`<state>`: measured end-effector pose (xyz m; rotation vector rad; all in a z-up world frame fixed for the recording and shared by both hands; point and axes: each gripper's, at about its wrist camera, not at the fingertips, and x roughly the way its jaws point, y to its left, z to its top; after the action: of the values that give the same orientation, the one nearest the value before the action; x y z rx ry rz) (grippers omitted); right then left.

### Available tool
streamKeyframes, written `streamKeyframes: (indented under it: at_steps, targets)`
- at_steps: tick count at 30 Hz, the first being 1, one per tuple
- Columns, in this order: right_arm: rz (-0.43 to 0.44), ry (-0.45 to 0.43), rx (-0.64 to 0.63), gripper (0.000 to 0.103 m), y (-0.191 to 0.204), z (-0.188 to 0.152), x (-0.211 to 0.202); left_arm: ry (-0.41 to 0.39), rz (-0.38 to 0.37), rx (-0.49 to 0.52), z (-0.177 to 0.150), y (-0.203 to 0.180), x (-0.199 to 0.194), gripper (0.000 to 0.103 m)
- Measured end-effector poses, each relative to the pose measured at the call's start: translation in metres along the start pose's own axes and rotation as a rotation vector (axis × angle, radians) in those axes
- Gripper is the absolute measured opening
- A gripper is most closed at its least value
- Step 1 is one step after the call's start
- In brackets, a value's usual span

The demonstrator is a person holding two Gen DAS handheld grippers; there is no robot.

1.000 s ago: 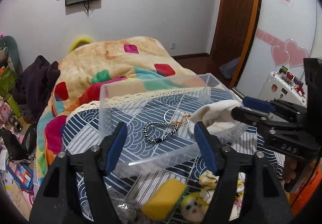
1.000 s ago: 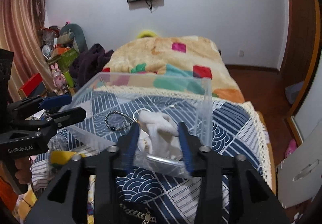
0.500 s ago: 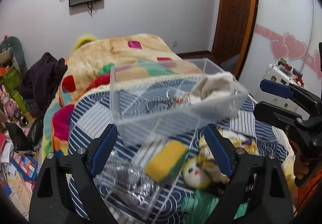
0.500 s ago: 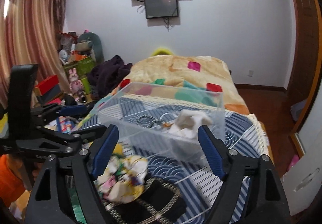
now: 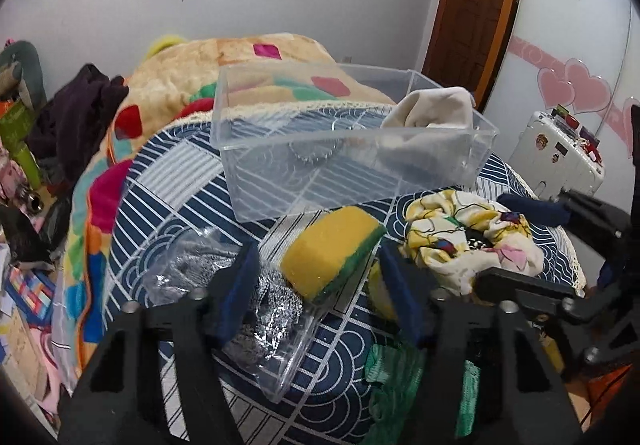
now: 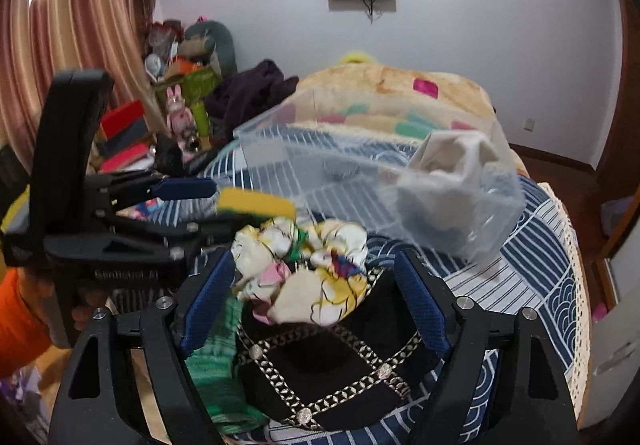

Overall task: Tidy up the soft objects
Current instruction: 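Grasp the yellow-green sponge with the left tool while the right tool grasps the floral scrunchie, then lower the sponge into the box with left tool while right tool releases the scrunchie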

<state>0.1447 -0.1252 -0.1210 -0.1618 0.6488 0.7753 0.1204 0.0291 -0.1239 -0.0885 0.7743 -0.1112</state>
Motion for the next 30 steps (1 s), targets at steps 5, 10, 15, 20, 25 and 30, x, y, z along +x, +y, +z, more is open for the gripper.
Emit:
streamKeyframes:
  at_steps: [5, 10, 15, 20, 25, 30]
  targets:
    - [0.020, 0.028, 0.021, 0.040, -0.004, -0.002, 0.006, -0.003, -0.040, -0.029, -0.003, 0.002, 0.003, 0.037]
    - [0.018, 0.011, 0.036, 0.016, -0.007, -0.003, 0.001, -0.049, -0.035, -0.005, -0.005, -0.006, -0.012, 0.035]
    - [0.001, -0.031, 0.039, 0.011, -0.007, 0.000, -0.011, -0.108, -0.035, 0.013, 0.002, -0.011, -0.034, 0.035]
    - [-0.003, -0.083, 0.039, 0.010, -0.008, 0.011, -0.026, -0.161, -0.041, 0.017, 0.015, -0.012, -0.050, 0.034]
    - [-0.025, -0.152, 0.036, 0.010, -0.011, 0.030, -0.039, -0.214, -0.025, 0.007, 0.032, -0.009, -0.059, 0.035]
    - [-0.053, -0.215, 0.050, 0.010, -0.018, 0.050, -0.044, -0.254, 0.009, -0.013, 0.048, -0.002, -0.059, 0.035]
